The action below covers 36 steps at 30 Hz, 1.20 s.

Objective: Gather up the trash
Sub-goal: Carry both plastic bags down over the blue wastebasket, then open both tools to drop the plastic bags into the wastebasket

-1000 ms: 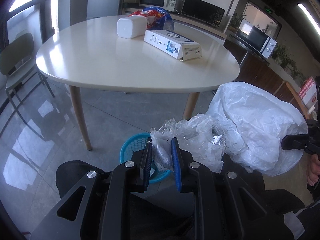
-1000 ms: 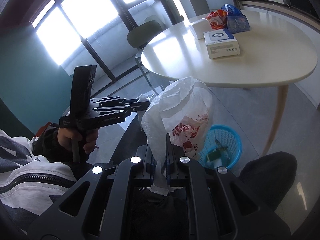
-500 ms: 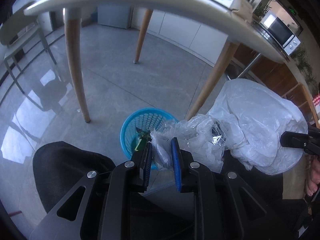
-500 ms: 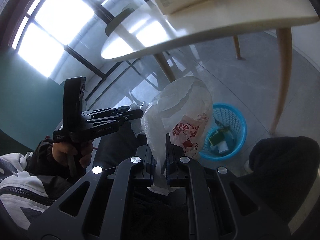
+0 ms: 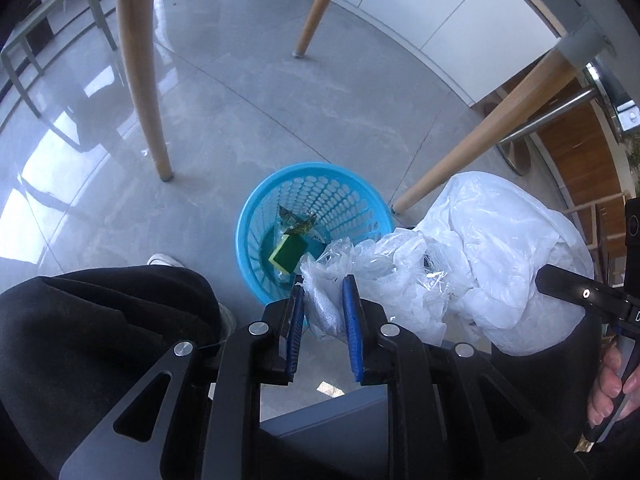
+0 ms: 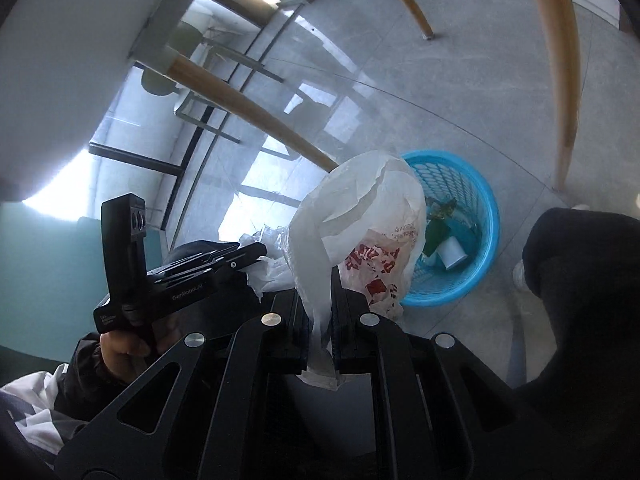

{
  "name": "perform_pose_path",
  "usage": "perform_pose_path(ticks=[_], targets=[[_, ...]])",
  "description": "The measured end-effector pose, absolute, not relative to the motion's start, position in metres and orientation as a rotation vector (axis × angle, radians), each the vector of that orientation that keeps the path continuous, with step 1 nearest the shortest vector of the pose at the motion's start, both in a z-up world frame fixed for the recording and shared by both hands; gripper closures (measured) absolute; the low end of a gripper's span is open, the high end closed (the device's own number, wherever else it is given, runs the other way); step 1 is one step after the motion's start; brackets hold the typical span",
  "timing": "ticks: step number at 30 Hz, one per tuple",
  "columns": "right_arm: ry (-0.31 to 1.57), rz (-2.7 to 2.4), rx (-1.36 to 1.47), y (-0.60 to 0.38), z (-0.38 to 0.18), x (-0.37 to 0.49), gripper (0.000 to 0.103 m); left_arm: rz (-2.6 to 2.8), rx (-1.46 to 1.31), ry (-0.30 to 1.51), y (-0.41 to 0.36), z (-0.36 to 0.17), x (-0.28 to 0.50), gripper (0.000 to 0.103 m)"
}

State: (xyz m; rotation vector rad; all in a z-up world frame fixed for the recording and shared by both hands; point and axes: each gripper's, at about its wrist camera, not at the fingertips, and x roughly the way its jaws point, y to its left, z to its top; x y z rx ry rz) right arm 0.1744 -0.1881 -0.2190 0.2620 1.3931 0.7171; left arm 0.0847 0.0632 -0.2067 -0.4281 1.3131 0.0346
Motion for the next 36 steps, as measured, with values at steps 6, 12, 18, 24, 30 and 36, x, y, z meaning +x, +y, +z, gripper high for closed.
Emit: perform_pose_path(ticks=[6,12,18,24,30,36], targets=[[1.488,0.637,0.308,-0.183,-0.267,0.202,0.096,0.041,-0.46,1.405,0.069,-0.247,0.108,0.085],[1.571,0.61,0.298,-0.171,-0.298,0.221,0.095,0.043,-0.465,1.453,0.064,-0.263,0.123,0.085],[1.6,0.587,0.265,-0.163,-0.312,0.231,0.095,0.052,-0.444,1.477,0.062,-0.277,0.134,0.084],[1.606,0.569,0.247,-0.16,-0.32,0.238,0.095,0.055,-0.428,1.484,0.058,-0.28,0.142,0.084],[1.606,0.553,0.24,-0.16,-0.324,0.243,0.093,0.057,-0.415,1.492,0.056,-0.282,0.143,0.083],[1.597,0.535,0.228,-0.162,-0.322,0.243,0.09,0.059,-0.403,1.498,0.056,-0.285,0.144,0.08]])
